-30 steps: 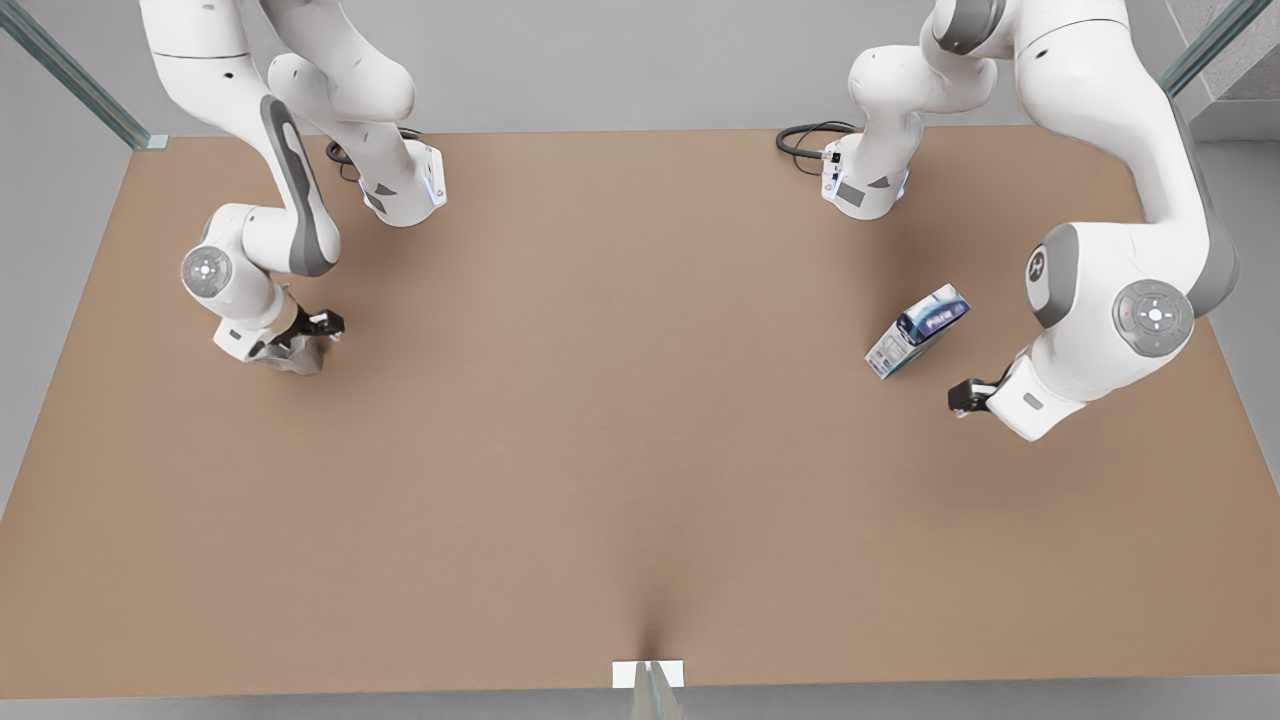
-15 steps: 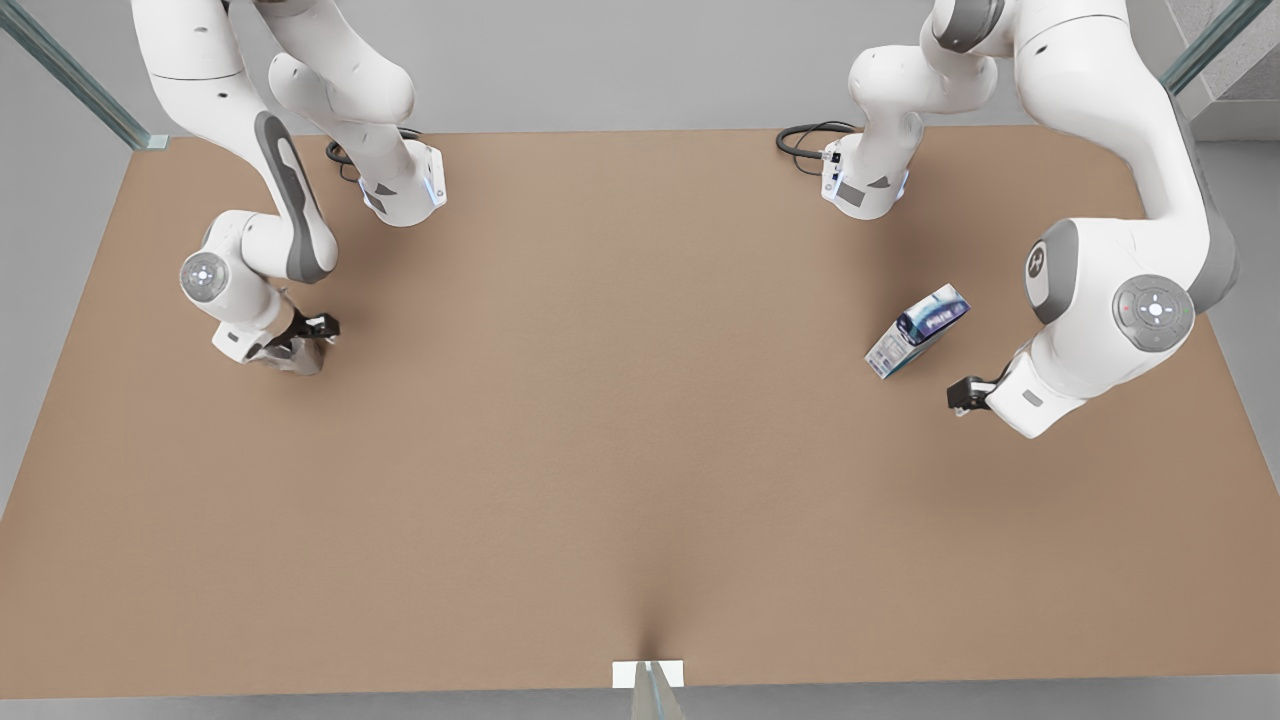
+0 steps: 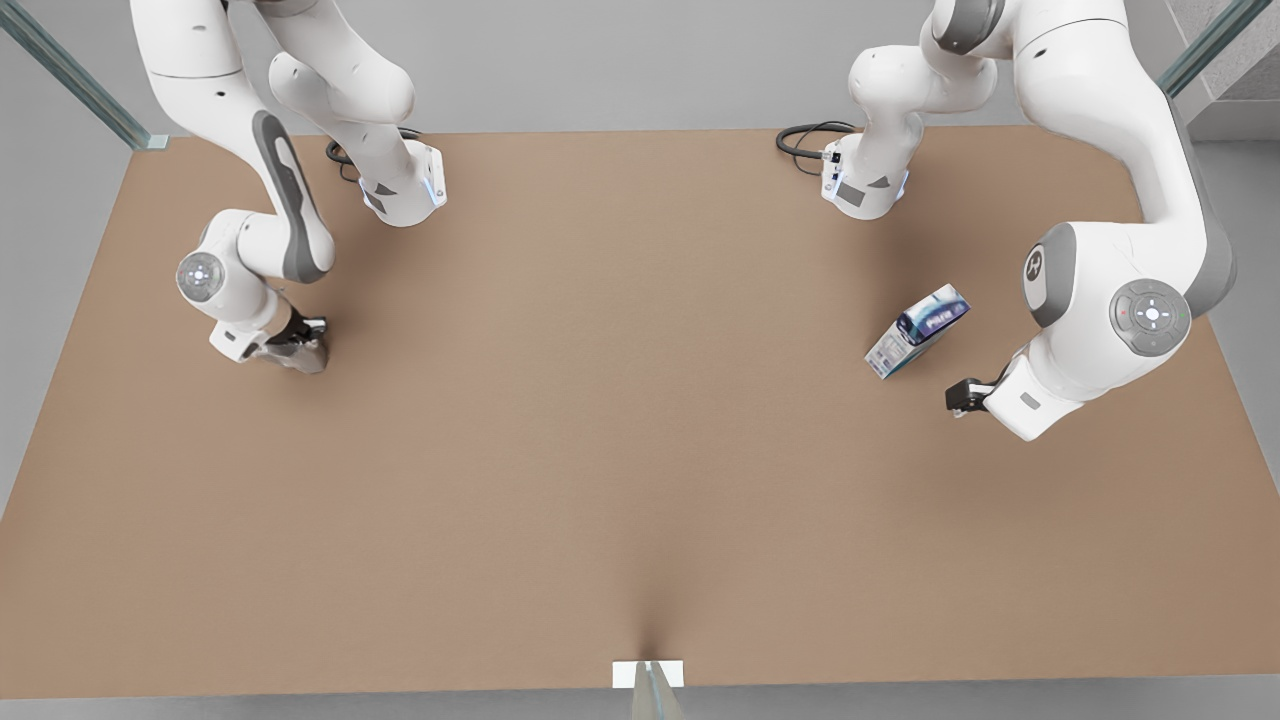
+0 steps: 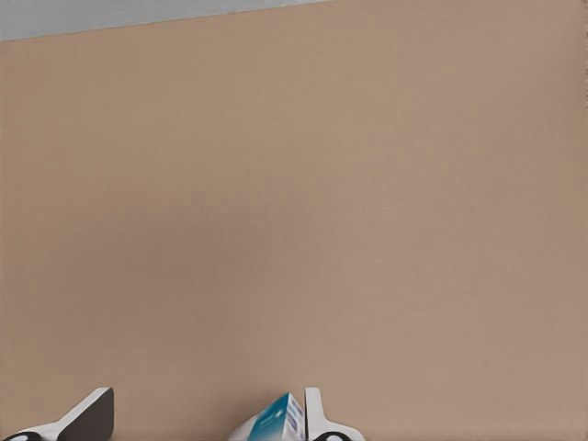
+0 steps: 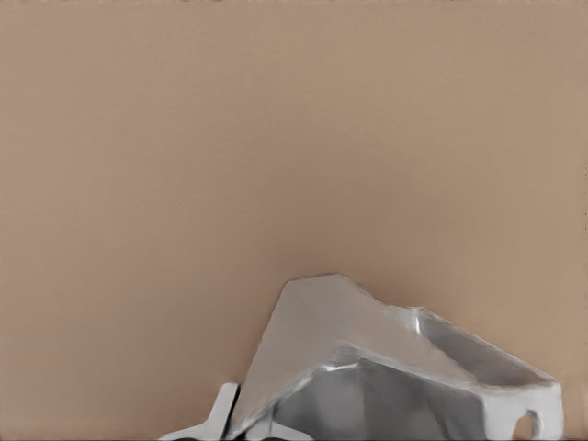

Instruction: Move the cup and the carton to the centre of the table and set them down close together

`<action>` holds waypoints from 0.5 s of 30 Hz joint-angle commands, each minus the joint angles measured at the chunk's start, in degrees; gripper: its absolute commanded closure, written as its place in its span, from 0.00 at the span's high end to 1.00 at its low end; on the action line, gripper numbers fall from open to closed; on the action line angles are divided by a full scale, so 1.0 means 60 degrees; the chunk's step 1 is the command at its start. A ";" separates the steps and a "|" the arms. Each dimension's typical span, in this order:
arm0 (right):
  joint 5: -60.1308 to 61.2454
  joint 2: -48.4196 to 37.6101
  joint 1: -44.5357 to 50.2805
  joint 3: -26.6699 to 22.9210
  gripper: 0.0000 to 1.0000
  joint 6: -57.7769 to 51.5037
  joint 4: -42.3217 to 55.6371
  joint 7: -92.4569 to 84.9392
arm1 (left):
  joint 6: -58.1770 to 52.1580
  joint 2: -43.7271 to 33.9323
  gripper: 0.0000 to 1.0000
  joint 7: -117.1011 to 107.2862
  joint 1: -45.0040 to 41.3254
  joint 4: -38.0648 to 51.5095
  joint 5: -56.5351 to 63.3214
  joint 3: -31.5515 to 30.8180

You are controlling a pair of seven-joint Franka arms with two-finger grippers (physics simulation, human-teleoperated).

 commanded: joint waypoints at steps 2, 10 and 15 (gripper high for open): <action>-0.0018 0.0010 0.0229 -0.0046 0.21 -0.0004 0.0015 0.0014 | 0.0000 -0.0013 1.00 -0.0021 0.0000 0.0000 0.0001 0.0000; -0.0018 0.0010 0.0786 0.0013 0.21 -0.1146 0.1128 0.0204 | -0.0015 -0.0042 1.00 -0.0050 0.0000 0.0044 0.0001 0.0015; 0.0011 0.0508 0.1913 0.0115 0.21 -0.1014 0.1699 0.1024 | -0.0015 -0.0042 1.00 0.0023 0.0029 0.0044 0.0001 0.0029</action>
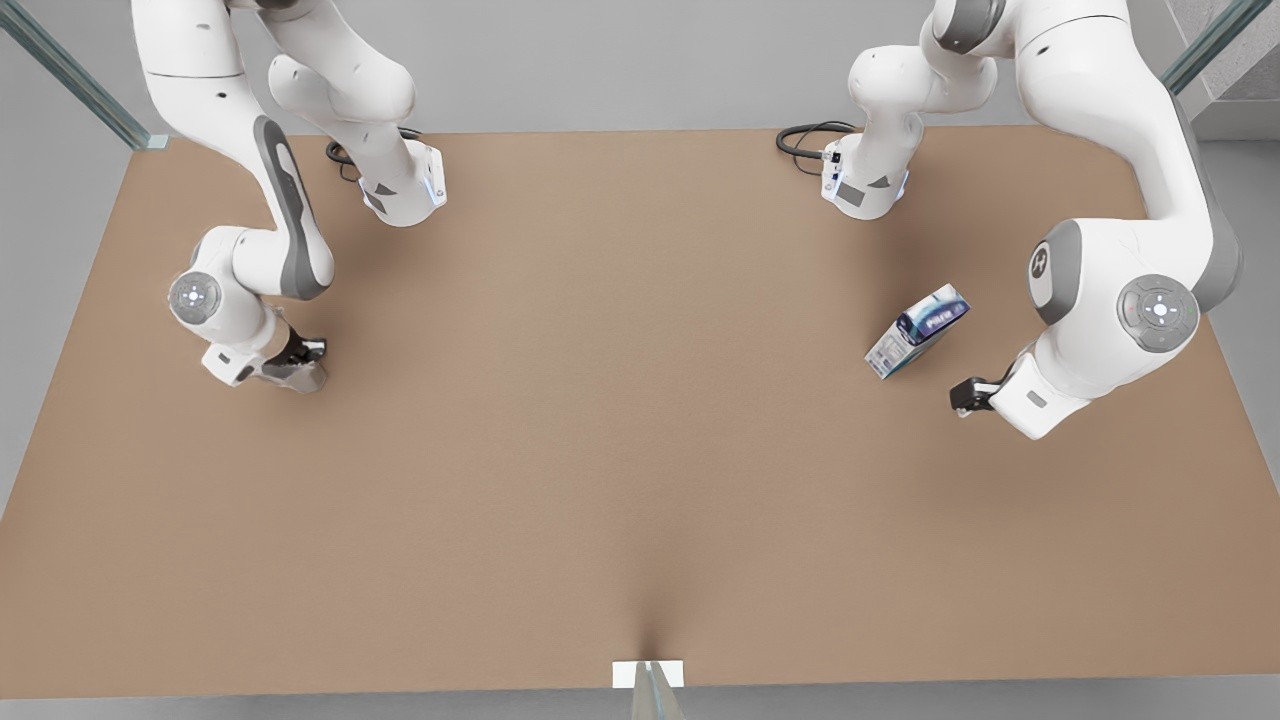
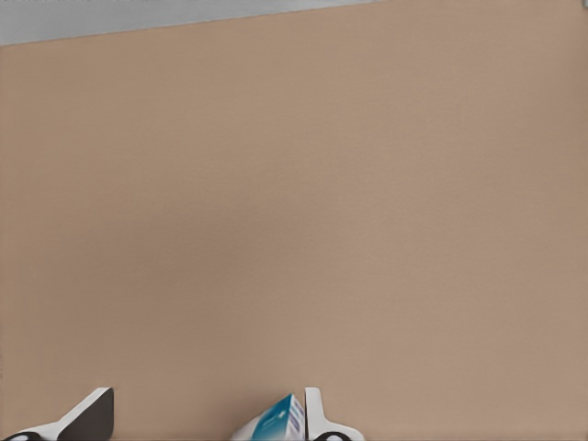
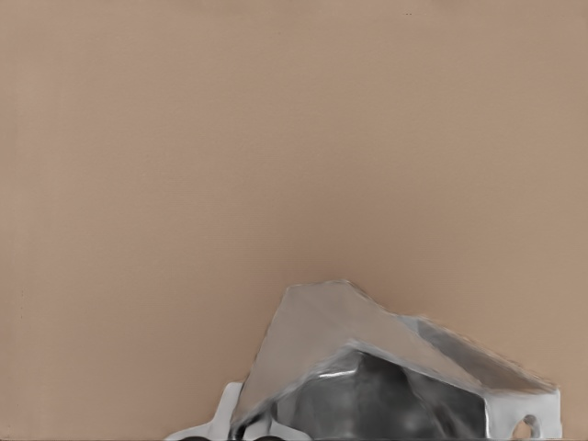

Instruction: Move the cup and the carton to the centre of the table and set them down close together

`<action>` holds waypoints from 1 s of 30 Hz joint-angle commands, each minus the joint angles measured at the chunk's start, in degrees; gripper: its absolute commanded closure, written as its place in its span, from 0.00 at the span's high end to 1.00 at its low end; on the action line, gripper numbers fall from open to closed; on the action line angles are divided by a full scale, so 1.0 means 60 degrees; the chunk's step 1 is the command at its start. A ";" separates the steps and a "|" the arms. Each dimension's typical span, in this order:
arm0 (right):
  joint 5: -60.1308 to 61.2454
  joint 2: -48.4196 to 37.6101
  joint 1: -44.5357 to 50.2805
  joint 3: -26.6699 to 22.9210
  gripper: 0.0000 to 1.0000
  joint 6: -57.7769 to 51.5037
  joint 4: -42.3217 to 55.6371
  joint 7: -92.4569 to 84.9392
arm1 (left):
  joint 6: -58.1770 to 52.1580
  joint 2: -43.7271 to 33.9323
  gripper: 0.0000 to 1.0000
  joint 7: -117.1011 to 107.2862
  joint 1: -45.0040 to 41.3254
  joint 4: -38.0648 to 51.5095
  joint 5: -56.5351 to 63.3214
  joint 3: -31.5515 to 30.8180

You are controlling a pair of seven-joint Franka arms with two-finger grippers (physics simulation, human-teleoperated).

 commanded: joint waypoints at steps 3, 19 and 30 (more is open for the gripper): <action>-0.0041 0.0056 0.0570 0.0541 0.21 -0.0025 0.0231 0.0562 | 0.0006 -0.0001 1.00 0.0000 0.0016 0.0000 0.0001 0.0000; 0.1058 0.2649 0.2548 0.1771 0.21 -0.0508 0.4171 0.3492 | -0.0052 -0.1245 1.00 0.3749 -0.0014 -0.1640 0.0001 -0.0073; 0.1116 0.6047 0.5170 0.1303 0.21 -0.0654 0.8961 0.4737 | 0.1442 -0.4087 1.00 0.6269 -0.0043 -0.6284 0.0001 -0.0630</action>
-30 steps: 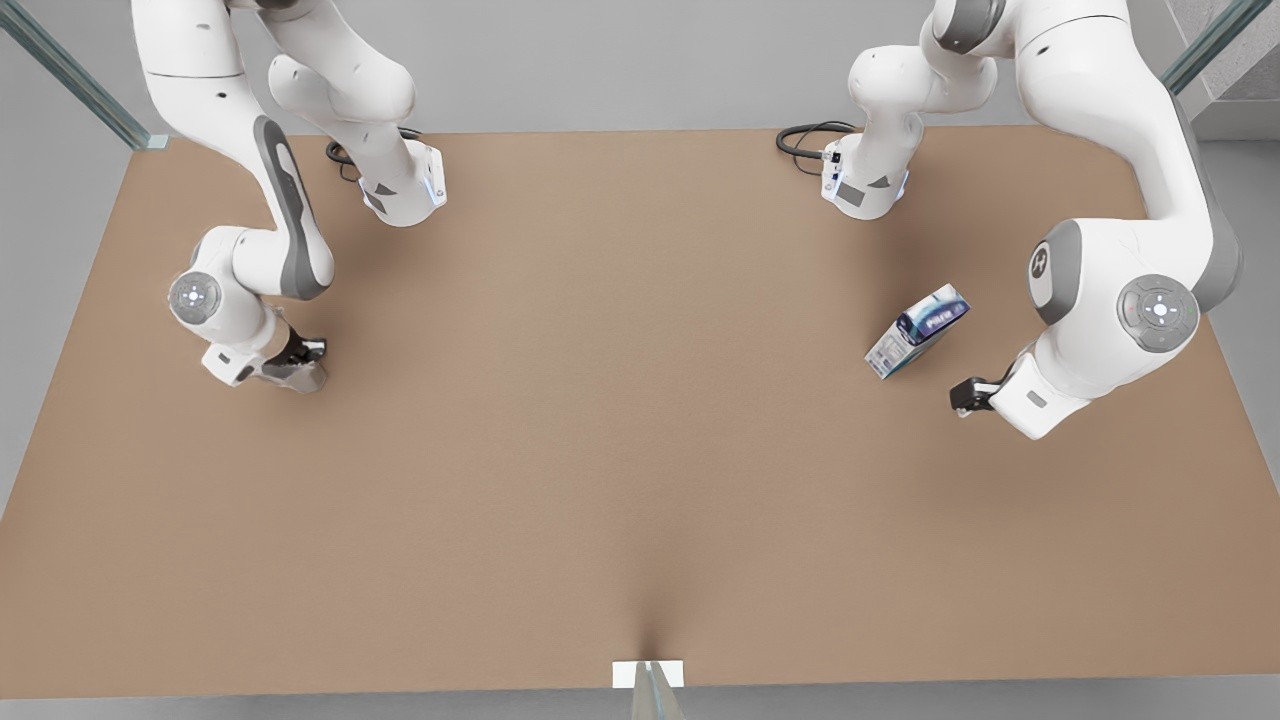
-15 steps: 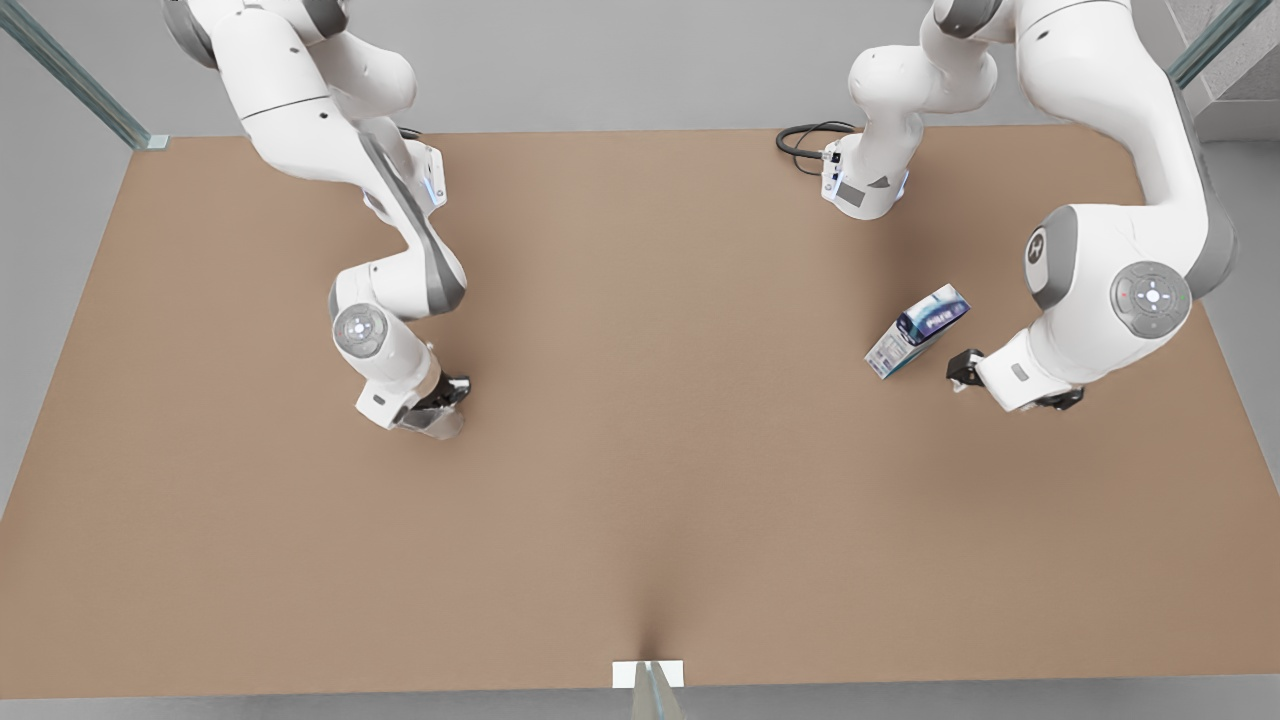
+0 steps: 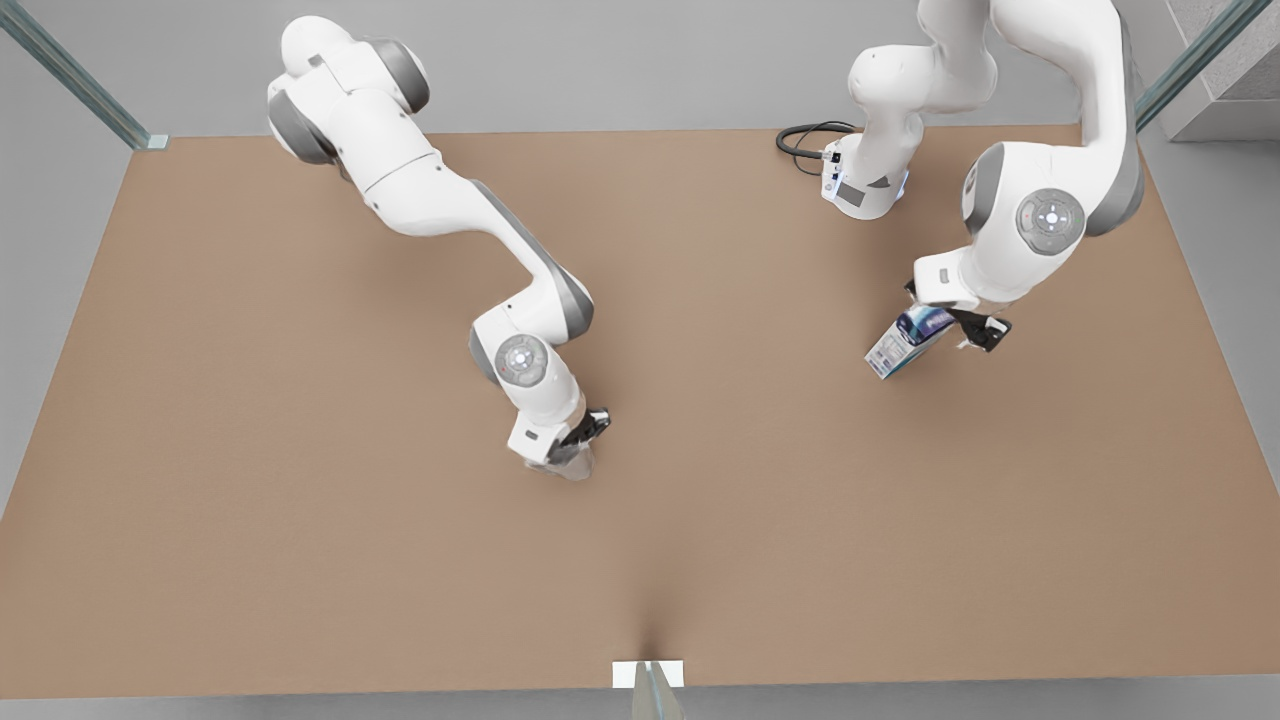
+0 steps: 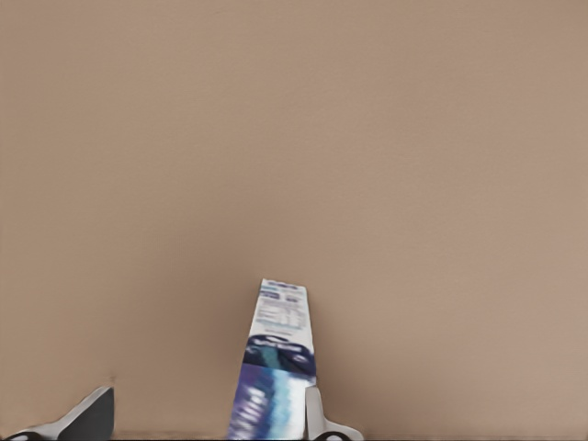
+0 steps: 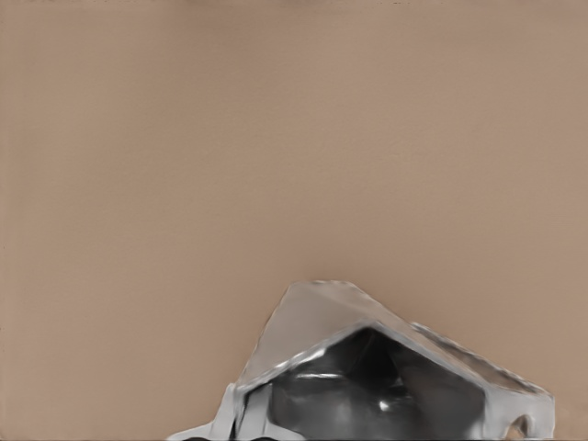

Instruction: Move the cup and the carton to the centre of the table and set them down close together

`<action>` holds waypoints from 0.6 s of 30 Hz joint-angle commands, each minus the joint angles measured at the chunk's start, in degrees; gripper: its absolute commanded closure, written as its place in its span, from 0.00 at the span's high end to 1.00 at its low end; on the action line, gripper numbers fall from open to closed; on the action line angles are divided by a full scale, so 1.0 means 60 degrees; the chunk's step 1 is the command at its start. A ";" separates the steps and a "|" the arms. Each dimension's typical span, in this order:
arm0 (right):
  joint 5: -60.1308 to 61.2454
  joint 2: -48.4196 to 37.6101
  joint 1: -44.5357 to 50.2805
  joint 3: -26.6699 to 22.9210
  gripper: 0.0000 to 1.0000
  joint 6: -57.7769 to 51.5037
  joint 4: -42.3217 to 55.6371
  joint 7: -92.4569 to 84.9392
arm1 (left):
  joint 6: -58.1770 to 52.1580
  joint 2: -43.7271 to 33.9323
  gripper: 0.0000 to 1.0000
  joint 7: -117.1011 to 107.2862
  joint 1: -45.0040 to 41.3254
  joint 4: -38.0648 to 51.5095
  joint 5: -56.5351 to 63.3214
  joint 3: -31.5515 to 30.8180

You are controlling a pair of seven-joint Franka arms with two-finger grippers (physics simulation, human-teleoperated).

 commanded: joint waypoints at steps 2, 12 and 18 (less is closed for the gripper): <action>-0.0031 0.0275 0.0332 -0.0166 0.21 -0.0049 0.0406 0.0408 | 0.0000 -0.0015 1.00 0.0001 -0.0144 -0.0255 0.0000 0.0016; -0.0148 0.2589 0.1650 -0.0547 0.21 0.0112 0.3584 0.1229 | 0.0484 -0.0176 1.00 0.1011 -0.0144 -0.1368 0.0000 0.0104; -0.0134 0.2707 0.1827 -0.0591 0.47 0.0258 0.3629 0.1258 | 0.1231 -0.0279 1.00 0.1524 -0.0144 -0.2233 0.0043 0.0119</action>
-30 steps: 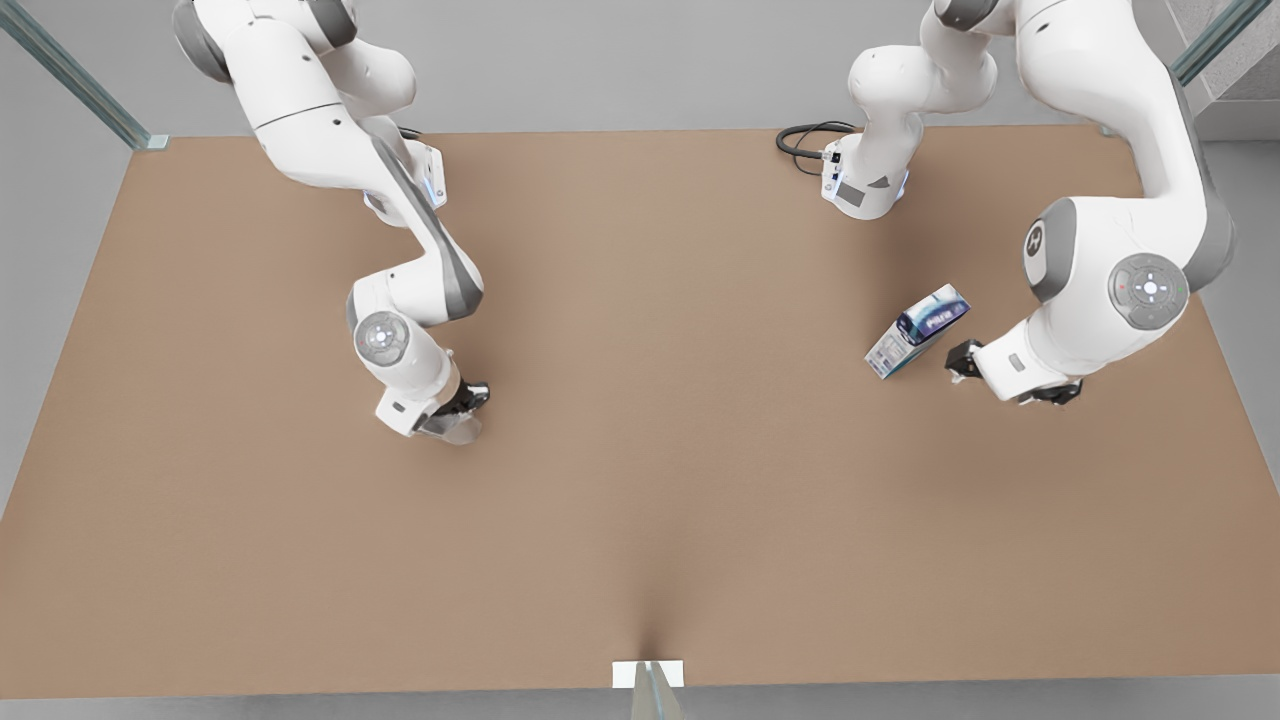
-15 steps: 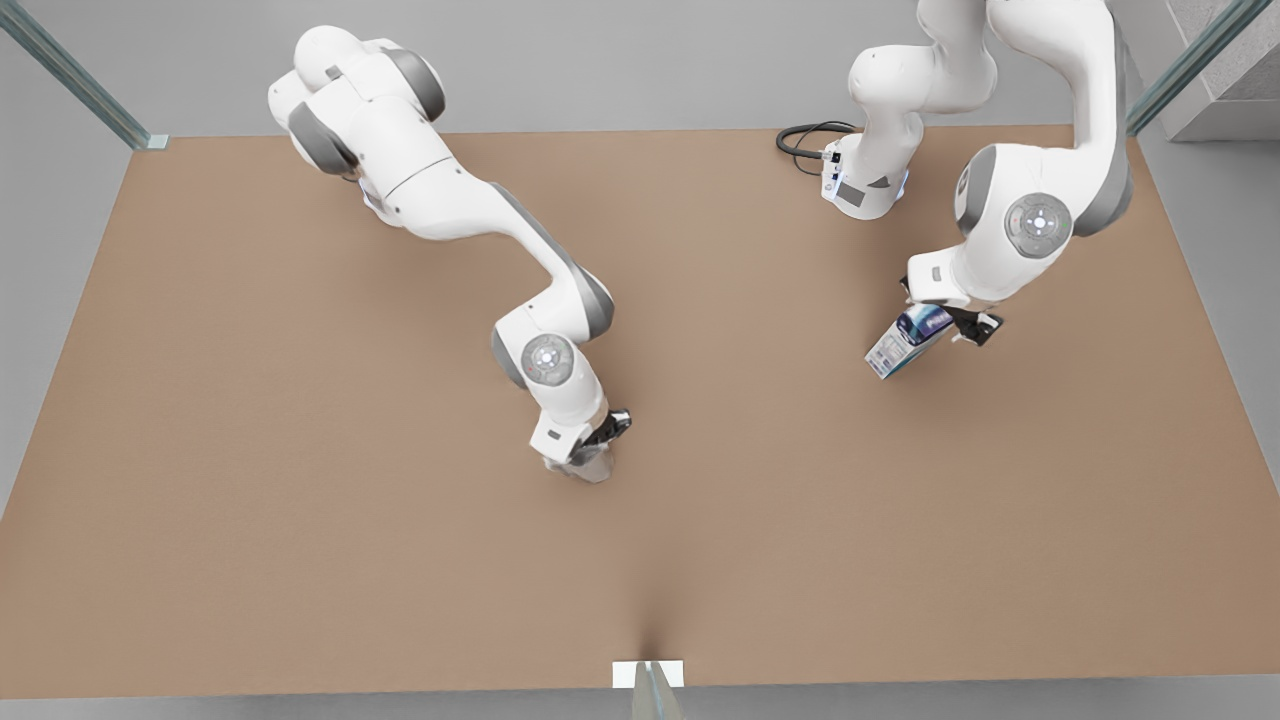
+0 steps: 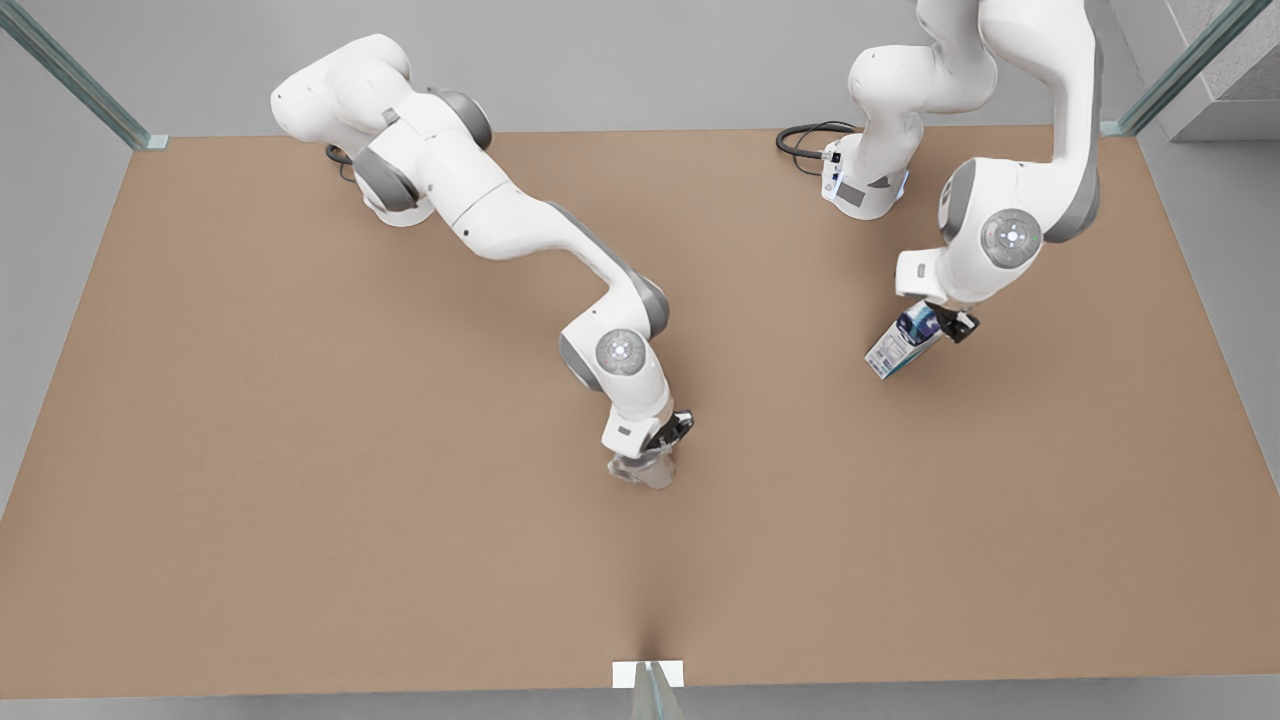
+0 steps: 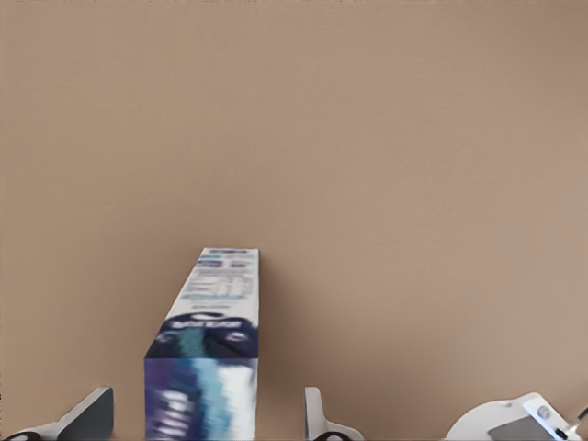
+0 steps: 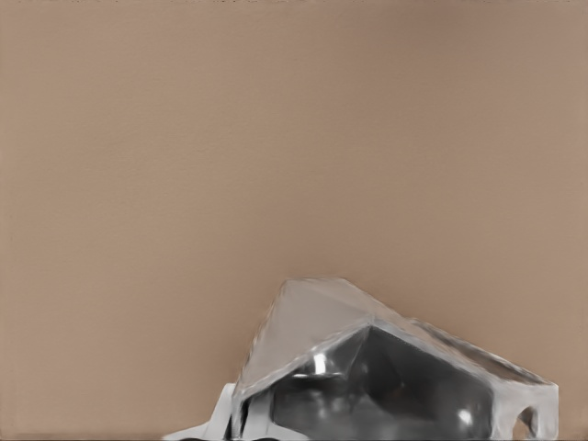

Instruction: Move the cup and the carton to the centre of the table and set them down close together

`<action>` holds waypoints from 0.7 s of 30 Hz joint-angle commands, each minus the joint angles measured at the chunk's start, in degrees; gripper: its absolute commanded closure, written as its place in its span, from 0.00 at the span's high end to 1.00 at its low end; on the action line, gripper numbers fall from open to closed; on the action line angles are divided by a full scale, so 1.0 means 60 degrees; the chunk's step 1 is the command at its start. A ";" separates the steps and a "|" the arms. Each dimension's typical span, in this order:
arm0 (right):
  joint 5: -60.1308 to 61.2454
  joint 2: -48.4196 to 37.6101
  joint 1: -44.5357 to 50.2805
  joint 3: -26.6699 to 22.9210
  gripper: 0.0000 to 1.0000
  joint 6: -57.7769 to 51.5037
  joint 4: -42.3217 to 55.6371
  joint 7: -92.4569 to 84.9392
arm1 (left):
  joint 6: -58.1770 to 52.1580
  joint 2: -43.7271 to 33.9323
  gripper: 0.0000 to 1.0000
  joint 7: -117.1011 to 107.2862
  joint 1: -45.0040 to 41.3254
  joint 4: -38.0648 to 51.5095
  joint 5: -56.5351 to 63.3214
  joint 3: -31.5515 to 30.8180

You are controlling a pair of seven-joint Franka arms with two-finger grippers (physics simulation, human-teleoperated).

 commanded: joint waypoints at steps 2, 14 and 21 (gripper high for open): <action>0.0000 -0.0168 -0.0018 -0.0058 0.28 -0.0049 -0.0097 -0.0020 | 0.0103 0.0026 1.00 0.0000 -0.0001 -0.0041 0.0056 0.0000; 0.0015 -0.1998 -0.0178 -0.0263 1.00 0.0258 -0.1722 0.0156 | 0.0675 0.0084 1.00 0.0307 -0.0001 -0.0349 0.0334 0.0249; -0.0073 -0.6730 -0.3108 -0.0937 1.00 -0.3506 -0.4770 -0.0971 | 0.1012 0.0538 1.00 0.0322 0.0013 -0.0349 0.0334 0.0293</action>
